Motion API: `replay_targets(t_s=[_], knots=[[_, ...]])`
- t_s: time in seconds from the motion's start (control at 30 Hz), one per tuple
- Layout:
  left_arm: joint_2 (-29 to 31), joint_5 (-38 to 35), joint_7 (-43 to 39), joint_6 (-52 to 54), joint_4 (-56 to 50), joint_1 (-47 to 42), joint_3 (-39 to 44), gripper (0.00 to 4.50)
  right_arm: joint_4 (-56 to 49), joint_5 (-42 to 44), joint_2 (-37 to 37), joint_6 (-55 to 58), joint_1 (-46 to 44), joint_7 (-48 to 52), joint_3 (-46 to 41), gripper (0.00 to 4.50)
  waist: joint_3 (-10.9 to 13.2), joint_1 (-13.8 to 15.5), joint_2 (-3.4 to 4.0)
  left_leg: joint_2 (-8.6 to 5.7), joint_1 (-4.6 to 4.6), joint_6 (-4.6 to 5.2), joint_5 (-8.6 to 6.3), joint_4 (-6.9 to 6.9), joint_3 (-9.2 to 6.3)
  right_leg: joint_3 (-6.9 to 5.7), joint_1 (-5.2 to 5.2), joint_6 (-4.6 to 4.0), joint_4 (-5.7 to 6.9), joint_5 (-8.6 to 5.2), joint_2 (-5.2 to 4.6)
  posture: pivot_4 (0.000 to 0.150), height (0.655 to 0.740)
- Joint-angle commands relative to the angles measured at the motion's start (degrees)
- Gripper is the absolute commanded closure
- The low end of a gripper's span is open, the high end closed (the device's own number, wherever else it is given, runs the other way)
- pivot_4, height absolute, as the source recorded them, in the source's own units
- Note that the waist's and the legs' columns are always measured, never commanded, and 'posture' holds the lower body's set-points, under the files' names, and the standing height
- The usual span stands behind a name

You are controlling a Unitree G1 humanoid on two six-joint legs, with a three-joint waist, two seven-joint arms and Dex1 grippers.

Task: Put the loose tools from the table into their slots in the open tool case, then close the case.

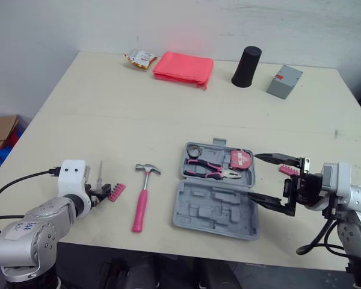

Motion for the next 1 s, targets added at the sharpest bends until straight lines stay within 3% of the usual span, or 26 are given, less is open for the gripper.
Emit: replay_targets(t_s=[0.03, 0.13, 0.17, 0.37, 0.53, 0.63, 0.77, 0.83, 1.0], knots=[[-0.02, 2.97, 0.2, 0.29, 2.39, 2.25, -0.15, 2.74, -1.87, 1.57, -0.51, 0.62, 0.32, 0.86, -0.77, 0.0, 0.0, -0.07, 0.01, 0.0, 0.05, -0.01, 0.0, -0.01, 0.0, 0.0, 0.03, -0.01, 0.0, 0.0, 0.0, 0.15, 0.74], [-0.46, 3.5, -0.05, -0.81, 3.69, 2.47, -0.15, 4.22, -1.84, 1.07, -0.29, 0.34, 0.22, 1.16, -0.7, 0.0, -0.03, -0.25, 0.05, 0.0, 0.09, -0.01, -0.01, -0.02, 0.0, 0.01, 0.07, -0.02, 0.0, -0.01, -0.01, 0.15, 0.74], [-0.81, 3.95, -0.04, -3.24, 3.95, 2.58, -0.21, 4.46, -1.81, 0.87, -0.19, 0.12, 0.21, 1.17, -0.78, 0.0, -0.05, -0.26, 0.08, 0.0, 0.09, 0.0, -0.01, -0.03, 0.0, 0.01, 0.07, -0.03, 0.0, -0.01, -0.01, 0.15, 0.74], [0.85, 5.84, -1.36, -15.68, 4.0, -1.28, 0.41, 4.46, -0.3, -0.84, -0.99, -1.41, -0.75, 0.42, -2.55, 0.0, -0.09, 0.21, 0.16, 0.0, 0.08, 0.03, 0.04, -0.05, -0.12, -0.07, 0.07, -0.13, 0.01, 0.04, 0.01, 0.15, 0.74], [5.78, -0.83, -12.61, -21.12, 1.39, -7.92, -0.21, 4.46, 2.08, -1.81, -3.02, -2.41, -1.33, 0.71, -5.22, 0.0, -0.01, 1.12, 0.01, -0.03, -0.13, 0.06, 0.0, -0.04, -0.09, -0.12, 0.0, -0.14, -0.13, 0.06, -0.06, 0.15, 0.74], [15.25, -1.87, -30.37, -36.42, 1.3, -9.43, -8.33, 4.46, 2.57, -2.26, -4.54, -2.63, -0.97, 0.34, -7.09, 0.0, -0.02, 1.26, 0.04, 0.0, -0.26, 0.0, -0.11, -0.1, -0.03, -0.11, -0.09, -0.15, -0.33, 0.04, -0.03, 0.15, 0.74], [22.2, -5.03, -54.15, -51.81, 4.27, -11.37, -17.84, 4.46, 4.73, -4.93, -6.88, -2.96, 2.56, 0.32, -9.91, 0.0, -0.05, 1.23, 0.12, 0.01, -0.35, -0.01, -0.12, -0.27, 0.17, -0.06, -0.15, -0.15, -0.73, 0.04, 0.0, 0.15, 0.74], [23.02, -1.46, -58.93, -56.44, 8.62, -16.93, -25.08, 4.46, 6.55, -6.29, -7.77, -3.73, 4.81, 0.94, -10.92, 0.0, -0.05, 1.42, 0.12, -0.01, -0.36, 0.01, -0.15, -0.34, 0.2, -0.03, -0.14, -0.15, -0.86, 0.03, 0.03, 0.15, 0.74], [18.36, 12.09, -62.87, -60.76, 19.76, -33.37, -43.58, 4.46, 5.19, -6.44, -7.25, -4.71, 10.45, 0.64, -12.85, 0.0, -0.03, 1.85, 0.13, 0.05, -0.38, 0.07, -0.13, -0.07, 0.24, 0.11, -0.11, 0.01, -0.84, 0.08, 0.24, 0.15, 0.74]])
